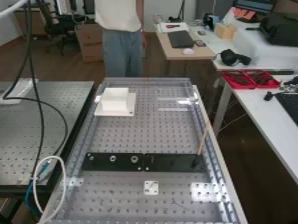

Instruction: Grab the bearing and place it in the white container

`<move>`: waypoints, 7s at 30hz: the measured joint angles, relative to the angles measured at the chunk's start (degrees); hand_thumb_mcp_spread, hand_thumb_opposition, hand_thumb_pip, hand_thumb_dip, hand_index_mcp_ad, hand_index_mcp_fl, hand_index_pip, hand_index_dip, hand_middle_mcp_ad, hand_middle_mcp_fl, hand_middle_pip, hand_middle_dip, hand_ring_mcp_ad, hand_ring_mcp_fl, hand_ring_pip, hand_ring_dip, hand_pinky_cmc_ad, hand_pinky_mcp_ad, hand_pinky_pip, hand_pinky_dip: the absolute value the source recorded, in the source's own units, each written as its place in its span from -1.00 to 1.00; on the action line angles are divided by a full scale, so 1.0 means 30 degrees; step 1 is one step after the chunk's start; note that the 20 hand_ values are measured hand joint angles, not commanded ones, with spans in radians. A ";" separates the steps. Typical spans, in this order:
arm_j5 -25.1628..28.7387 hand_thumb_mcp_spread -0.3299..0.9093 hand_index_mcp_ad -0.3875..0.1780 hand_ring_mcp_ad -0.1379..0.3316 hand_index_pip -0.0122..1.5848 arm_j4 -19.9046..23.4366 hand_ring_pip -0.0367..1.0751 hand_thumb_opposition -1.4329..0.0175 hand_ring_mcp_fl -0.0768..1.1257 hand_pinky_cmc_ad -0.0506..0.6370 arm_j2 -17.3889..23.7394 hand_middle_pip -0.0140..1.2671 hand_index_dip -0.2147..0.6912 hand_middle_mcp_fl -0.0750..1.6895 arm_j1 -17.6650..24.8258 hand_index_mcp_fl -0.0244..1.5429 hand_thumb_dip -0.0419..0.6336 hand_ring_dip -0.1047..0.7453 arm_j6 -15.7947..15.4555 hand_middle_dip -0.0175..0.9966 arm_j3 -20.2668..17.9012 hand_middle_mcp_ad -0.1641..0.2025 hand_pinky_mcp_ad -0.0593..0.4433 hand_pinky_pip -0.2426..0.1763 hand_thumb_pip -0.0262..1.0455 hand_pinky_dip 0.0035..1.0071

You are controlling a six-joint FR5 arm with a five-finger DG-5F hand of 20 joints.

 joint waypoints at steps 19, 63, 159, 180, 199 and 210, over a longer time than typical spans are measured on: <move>0.0164 -0.10 0.41 0.12 -0.91 -0.0073 -0.77 0.15 -0.87 -0.08 0.0041 -0.78 -0.38 -0.85 0.0014 -0.98 -0.82 -0.70 -0.0032 -0.67 -0.0207 0.13 0.22 -0.04 -0.43 -0.67; 0.2812 -0.04 0.43 0.24 -0.89 0.4198 -0.74 0.03 -0.86 0.10 0.0193 -0.77 -0.36 -0.80 0.0557 -0.98 -0.76 -0.67 0.0123 -0.63 -0.4831 0.19 0.34 -0.14 -0.23 -0.58; -0.3137 0.28 0.01 0.22 0.70 1.1848 -0.75 -0.19 -0.87 0.15 -0.8234 -0.77 0.09 -0.90 -0.5462 -0.97 -0.03 -0.60 -0.0398 -0.59 -0.6810 0.18 0.36 -0.13 0.09 -0.65; -0.3233 0.28 0.01 0.20 0.76 1.2027 -0.75 -0.19 -0.87 0.15 -0.9296 -0.77 0.09 -0.89 -0.5792 -0.94 -0.03 -0.60 -0.0771 -0.59 -0.6641 0.18 0.35 -0.13 0.09 -0.65; -0.3633 0.28 0.01 0.20 0.81 1.2512 -0.75 -0.19 -0.87 0.15 -0.9418 -0.77 0.14 -0.90 -0.6000 -0.92 -0.04 -0.60 -0.0447 -0.60 -0.6780 0.18 0.35 -0.13 0.05 -0.65; -0.3899 0.28 0.01 0.20 0.82 1.1930 -0.75 -0.19 -0.87 0.15 -0.9632 -0.77 0.14 -0.89 -0.6105 -0.90 -0.04 -0.60 -0.0452 -0.60 -0.6252 0.18 0.35 -0.13 0.05 -0.65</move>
